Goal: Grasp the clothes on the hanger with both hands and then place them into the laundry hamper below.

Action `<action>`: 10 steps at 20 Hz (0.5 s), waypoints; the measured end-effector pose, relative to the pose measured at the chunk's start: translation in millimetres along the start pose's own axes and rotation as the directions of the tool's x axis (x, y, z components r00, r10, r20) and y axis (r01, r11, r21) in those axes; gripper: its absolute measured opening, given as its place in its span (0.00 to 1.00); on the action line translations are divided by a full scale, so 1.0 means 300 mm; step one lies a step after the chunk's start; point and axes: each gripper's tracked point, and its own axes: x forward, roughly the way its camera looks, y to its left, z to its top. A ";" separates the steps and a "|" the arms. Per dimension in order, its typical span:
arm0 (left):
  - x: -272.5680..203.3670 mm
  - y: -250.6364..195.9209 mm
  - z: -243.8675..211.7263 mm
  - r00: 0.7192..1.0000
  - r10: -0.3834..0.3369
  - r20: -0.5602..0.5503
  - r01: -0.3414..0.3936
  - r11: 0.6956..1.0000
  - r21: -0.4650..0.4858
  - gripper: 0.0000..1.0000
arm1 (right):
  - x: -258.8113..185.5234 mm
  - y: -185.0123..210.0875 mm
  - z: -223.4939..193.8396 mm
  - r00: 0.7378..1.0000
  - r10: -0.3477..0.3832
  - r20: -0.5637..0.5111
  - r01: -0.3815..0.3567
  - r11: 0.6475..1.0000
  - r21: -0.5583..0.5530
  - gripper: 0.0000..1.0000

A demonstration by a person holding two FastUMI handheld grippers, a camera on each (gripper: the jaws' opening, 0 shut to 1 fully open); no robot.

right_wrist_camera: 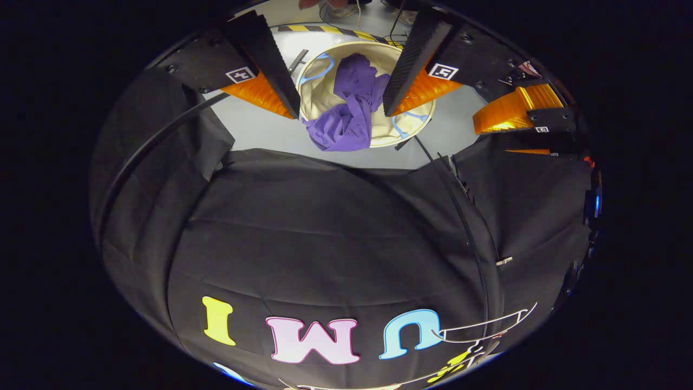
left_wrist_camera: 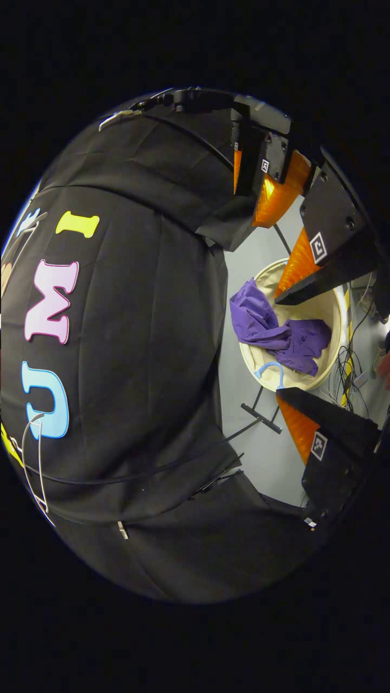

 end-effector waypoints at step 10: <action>-0.173 -0.001 0.058 0.999 -0.025 0.023 0.024 0.999 0.022 0.96 | -0.157 0.050 0.108 0.999 -0.022 0.044 0.022 1.000 -0.008 0.99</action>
